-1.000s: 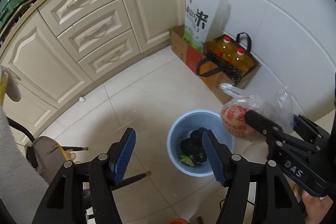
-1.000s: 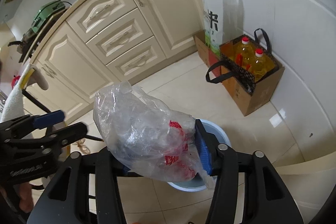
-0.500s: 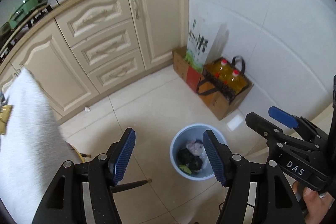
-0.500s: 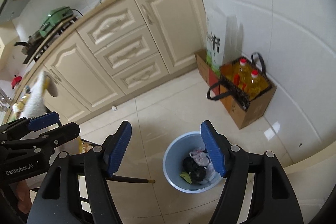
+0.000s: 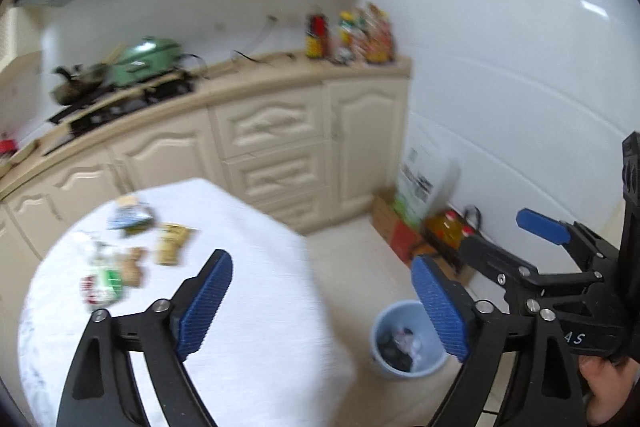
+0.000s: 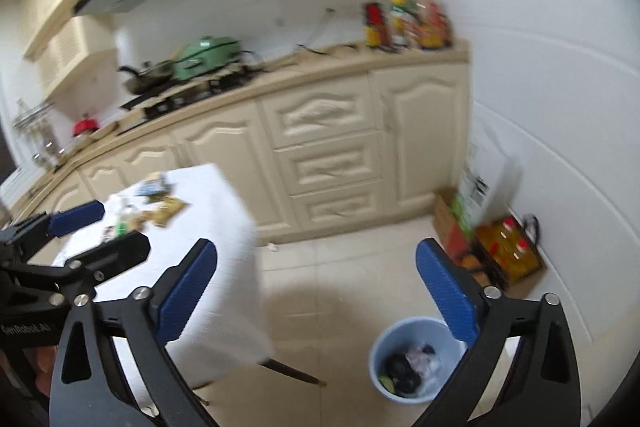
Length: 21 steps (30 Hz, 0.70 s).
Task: Collect trash
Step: 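Move both tools back over the table toward the remaining trash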
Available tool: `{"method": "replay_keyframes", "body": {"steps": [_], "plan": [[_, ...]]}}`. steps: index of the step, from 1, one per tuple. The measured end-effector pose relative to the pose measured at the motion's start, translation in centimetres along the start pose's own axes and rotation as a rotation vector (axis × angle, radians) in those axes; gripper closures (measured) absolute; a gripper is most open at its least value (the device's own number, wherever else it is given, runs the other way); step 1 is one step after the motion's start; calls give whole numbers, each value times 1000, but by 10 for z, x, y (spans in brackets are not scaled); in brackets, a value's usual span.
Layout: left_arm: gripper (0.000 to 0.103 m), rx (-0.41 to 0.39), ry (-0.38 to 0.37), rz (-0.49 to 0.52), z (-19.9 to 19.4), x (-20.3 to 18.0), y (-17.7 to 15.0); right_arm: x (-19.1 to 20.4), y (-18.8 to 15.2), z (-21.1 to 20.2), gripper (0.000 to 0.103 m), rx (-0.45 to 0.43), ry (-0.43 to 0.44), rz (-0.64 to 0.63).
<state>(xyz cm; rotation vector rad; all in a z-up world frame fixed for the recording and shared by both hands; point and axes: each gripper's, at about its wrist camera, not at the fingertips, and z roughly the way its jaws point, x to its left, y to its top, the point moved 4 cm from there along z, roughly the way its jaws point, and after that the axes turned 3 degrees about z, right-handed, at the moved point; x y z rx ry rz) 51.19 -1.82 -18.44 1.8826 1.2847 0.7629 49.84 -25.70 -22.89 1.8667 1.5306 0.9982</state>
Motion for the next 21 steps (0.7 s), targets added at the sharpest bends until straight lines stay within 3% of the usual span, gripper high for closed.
{"method": "replay_keyframes", "body": {"steps": [6, 10, 15, 21], "plan": [[8, -36, 153, -74, -42, 98, -25, 91, 6, 26, 0, 25, 78, -110], [4, 9, 259, -145, -42, 165, -49, 132, 5, 55, 0, 71, 104, -160], [4, 155, 272, -274, -10, 240, -84, 171, 2, 96, 0, 128, 98, -211], [4, 302, 206, -385, 46, 274, -115, 203, -10, 154, 0, 220, 94, -237]]}}
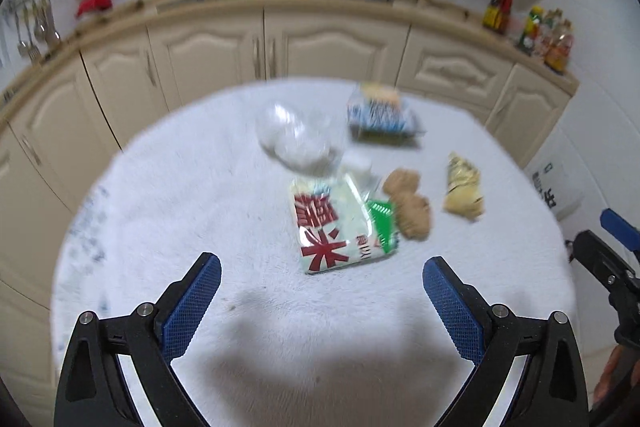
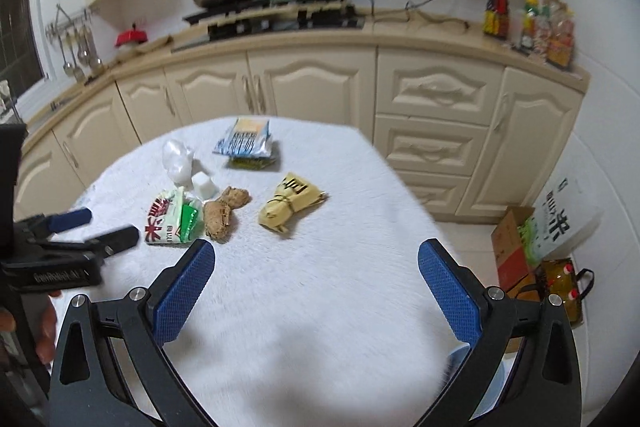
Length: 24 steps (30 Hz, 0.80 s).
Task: Collect trash
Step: 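Move both tools back over the table toward the remaining trash, then grasp the white-red rice bag with the left tool while the right tool grasps the yellow snack bag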
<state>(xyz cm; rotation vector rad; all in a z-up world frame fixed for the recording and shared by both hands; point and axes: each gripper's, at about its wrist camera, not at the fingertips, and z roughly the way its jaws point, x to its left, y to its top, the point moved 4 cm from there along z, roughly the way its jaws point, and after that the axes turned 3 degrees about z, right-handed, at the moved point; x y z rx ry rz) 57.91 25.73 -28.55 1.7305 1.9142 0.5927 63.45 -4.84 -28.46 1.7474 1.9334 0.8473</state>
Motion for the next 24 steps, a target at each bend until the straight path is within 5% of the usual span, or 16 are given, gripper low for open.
{"method": "replay_keyframes", "body": {"steps": [6, 13, 16, 19, 21, 23, 24], "plan": [[4, 35, -24, 18, 36, 2, 19, 7, 9, 50, 0, 61, -11, 25], [6, 63, 33, 95, 93, -29, 40, 7, 18, 98, 0, 118, -20, 74], [27, 42, 33, 90, 94, -30, 42, 9, 21, 118, 0, 144, -24, 84], [29, 30, 25, 79, 93, -32, 43, 15, 23, 131, 0, 160, -23, 69], [29, 24, 41, 80, 96, -32, 43, 18, 22, 135, 7, 164, -19, 52], [30, 19, 48, 76, 89, -28, 39, 17, 21, 135, 38, 160, -32, 40], [30, 14, 52, 69, 88, -25, 39, 17, 21, 133, 43, 157, -31, 32]]}}
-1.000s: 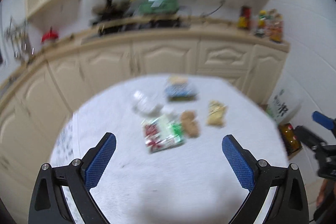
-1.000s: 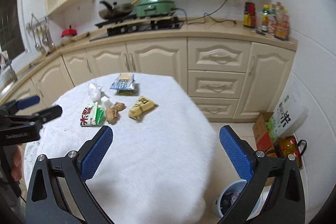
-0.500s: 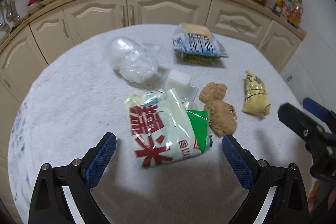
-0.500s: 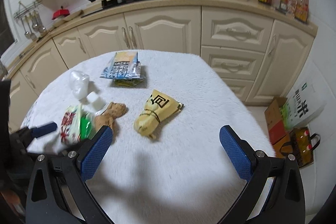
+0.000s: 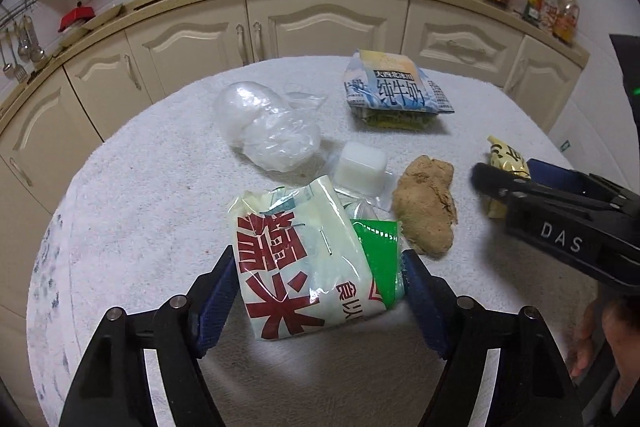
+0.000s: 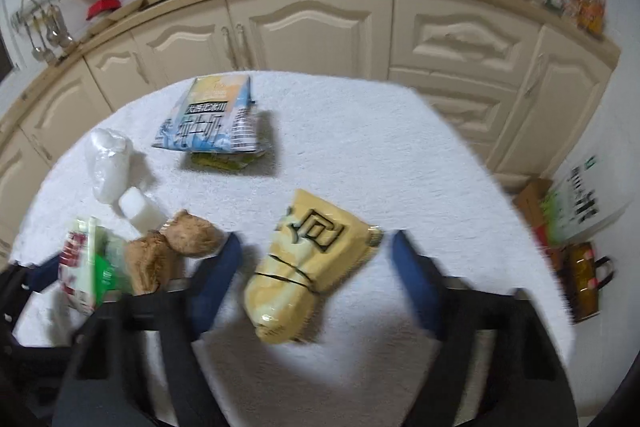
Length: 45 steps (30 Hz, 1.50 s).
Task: Collect trash
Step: 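Grasp the white-red rice bag with the left tool while the right tool grasps the yellow snack bag, then carry both bags over the blue bin and open both tools to drop them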
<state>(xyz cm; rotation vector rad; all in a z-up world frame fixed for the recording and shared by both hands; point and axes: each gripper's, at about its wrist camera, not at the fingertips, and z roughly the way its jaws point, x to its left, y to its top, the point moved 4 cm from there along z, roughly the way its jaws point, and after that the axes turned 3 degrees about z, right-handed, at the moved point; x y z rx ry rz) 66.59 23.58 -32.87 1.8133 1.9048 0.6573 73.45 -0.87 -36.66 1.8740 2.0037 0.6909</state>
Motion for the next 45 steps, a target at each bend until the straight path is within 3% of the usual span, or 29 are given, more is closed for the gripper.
{"method": "replay_keyframes", "body": {"steps": [2, 6, 14, 24, 34, 45], "plan": [[30, -8, 1, -12, -7, 7, -3, -3, -3, -4, 55, 7, 39, 7], [30, -34, -1, -40, -26, 17, -7, -8, -13, -19, 70, -9, 75, -6], [30, -100, -14, -21, -79, 0, -17, -16, -40, -71, 71, -64, 160, 6], [30, -199, -55, 45, -145, -60, -37, -49, -83, -155, 71, -172, 282, 81], [30, -264, -132, 171, -195, -172, -64, -130, -126, -231, 71, -295, 255, 180], [30, -200, -271, 354, -175, -346, -83, -262, -180, -267, 71, -333, 93, 324]]}}
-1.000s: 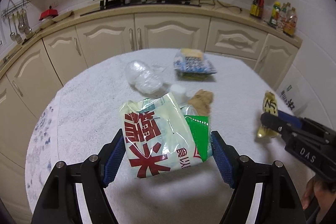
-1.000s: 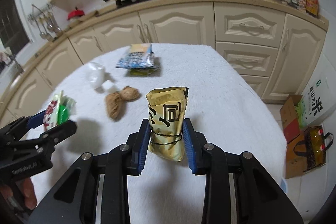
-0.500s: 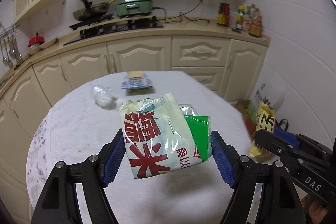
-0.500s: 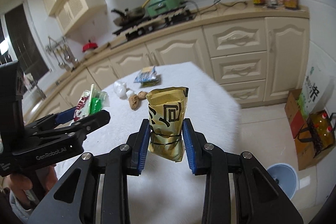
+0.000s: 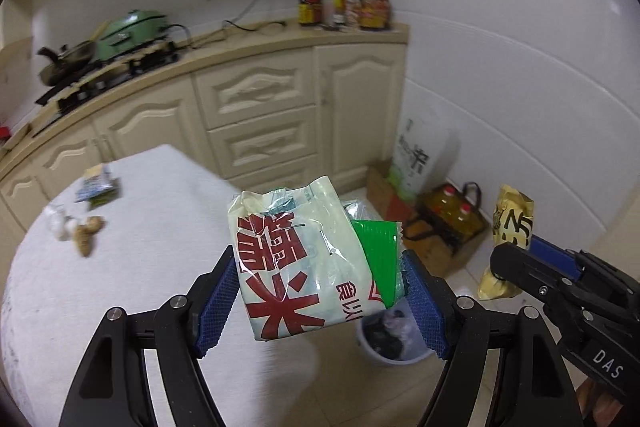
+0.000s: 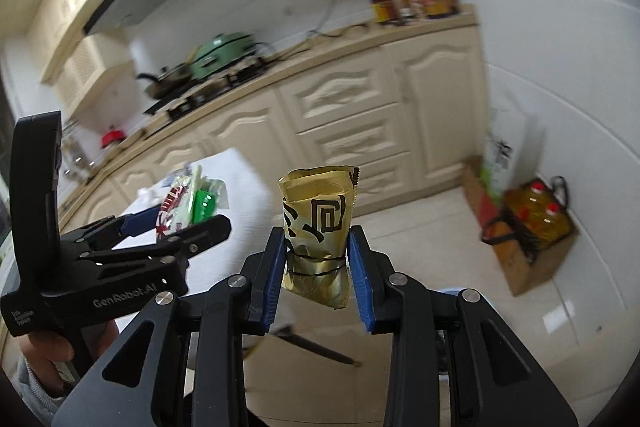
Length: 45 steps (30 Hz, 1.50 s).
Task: Collect trash
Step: 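Carry both bags over the blue bin and open both tools to drop them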
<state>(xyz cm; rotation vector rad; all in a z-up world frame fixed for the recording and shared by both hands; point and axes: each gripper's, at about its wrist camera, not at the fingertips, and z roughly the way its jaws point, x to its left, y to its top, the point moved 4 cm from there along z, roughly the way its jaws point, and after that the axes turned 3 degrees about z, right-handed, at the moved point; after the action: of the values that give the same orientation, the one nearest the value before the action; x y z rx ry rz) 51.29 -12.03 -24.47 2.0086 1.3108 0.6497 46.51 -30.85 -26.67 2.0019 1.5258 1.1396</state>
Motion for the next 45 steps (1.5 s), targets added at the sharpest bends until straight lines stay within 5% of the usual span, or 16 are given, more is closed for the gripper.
{"method": "replay_keyframes", "body": {"steps": [7, 15, 26, 33, 37, 45], "plan": [[30, 54, -60, 87, 60, -72, 17, -80, -6, -3, 71, 4, -100, 79], [30, 160, -93, 148, 159, -111, 29, -152, -24, 17, 71, 48, -149, 172], [27, 228, -106, 181, 264, -140, 48, -202, -42, 49, 72, 103, -172, 247], [25, 243, -103, 185, 295, -134, 42, -212, -49, 64, 71, 127, -170, 266], [15, 223, -89, 176, 300, -129, 45, -212, -50, 72, 71, 136, -167, 268], [9, 187, -66, 170, 288, -118, 37, -209, -49, 82, 71, 144, -159, 275]]}}
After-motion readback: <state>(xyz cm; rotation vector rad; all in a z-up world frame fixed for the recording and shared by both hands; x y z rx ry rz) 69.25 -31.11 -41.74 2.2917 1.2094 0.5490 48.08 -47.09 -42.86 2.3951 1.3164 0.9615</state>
